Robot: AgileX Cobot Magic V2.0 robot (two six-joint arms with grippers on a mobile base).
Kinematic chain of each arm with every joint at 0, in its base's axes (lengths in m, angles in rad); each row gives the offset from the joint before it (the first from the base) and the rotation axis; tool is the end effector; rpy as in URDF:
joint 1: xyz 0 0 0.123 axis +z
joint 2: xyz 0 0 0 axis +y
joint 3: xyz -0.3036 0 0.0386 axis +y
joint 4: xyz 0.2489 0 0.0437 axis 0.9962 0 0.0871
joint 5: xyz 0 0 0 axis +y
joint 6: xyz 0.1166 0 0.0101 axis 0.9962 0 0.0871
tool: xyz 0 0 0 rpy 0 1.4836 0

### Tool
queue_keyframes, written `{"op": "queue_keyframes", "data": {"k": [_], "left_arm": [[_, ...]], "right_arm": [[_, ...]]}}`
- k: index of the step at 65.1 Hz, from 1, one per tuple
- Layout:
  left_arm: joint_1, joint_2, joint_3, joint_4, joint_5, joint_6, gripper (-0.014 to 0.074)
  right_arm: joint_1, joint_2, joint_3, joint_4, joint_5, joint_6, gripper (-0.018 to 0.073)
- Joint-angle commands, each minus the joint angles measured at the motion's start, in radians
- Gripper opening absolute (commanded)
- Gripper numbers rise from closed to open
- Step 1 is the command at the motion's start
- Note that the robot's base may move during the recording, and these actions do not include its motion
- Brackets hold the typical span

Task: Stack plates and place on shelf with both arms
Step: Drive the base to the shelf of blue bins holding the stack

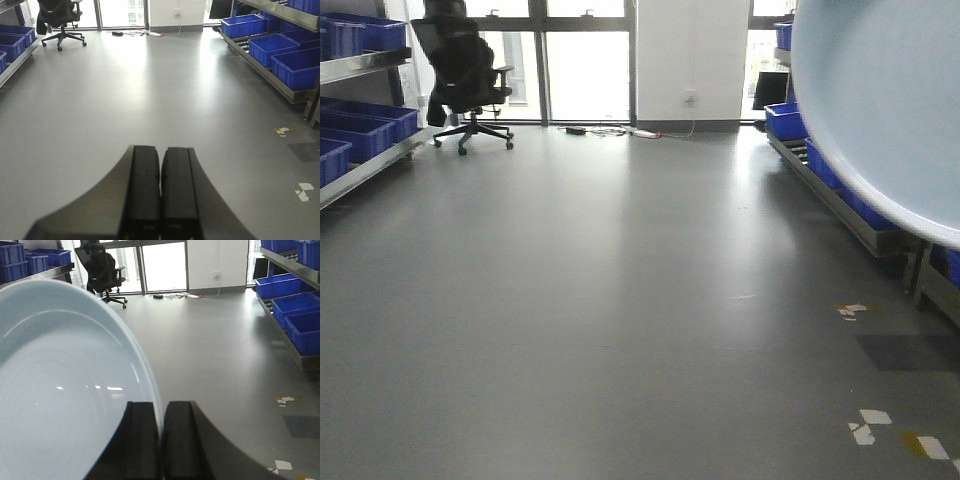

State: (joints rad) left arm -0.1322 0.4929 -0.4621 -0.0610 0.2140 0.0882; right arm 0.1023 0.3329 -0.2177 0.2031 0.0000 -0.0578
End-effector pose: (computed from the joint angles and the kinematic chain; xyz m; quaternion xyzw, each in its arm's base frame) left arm 0.1153 -0.0169 0.3183 0.0653 0.7576 -0.0385 0.6483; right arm 0.0944 0.0097 0.2701 0.0154 0.7168 0.0861 0.6918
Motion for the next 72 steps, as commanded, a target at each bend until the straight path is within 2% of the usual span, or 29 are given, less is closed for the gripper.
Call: {"op": "queue_keyframes", "data": {"k": [1,72], "left_arm": [[0.002,0.005,-0.028,-0.001,-0.077,-0.007,0.0082],[0.002,0.005,-0.028,-0.001,-0.077,-0.007,0.0082]], "right_arm": [[-0.005,0.002,-0.032,-0.003,-0.101,-0.003,0.0056],[-0.005,0.002,-0.032,-0.003,-0.101,-0.003,0.0056]]}}
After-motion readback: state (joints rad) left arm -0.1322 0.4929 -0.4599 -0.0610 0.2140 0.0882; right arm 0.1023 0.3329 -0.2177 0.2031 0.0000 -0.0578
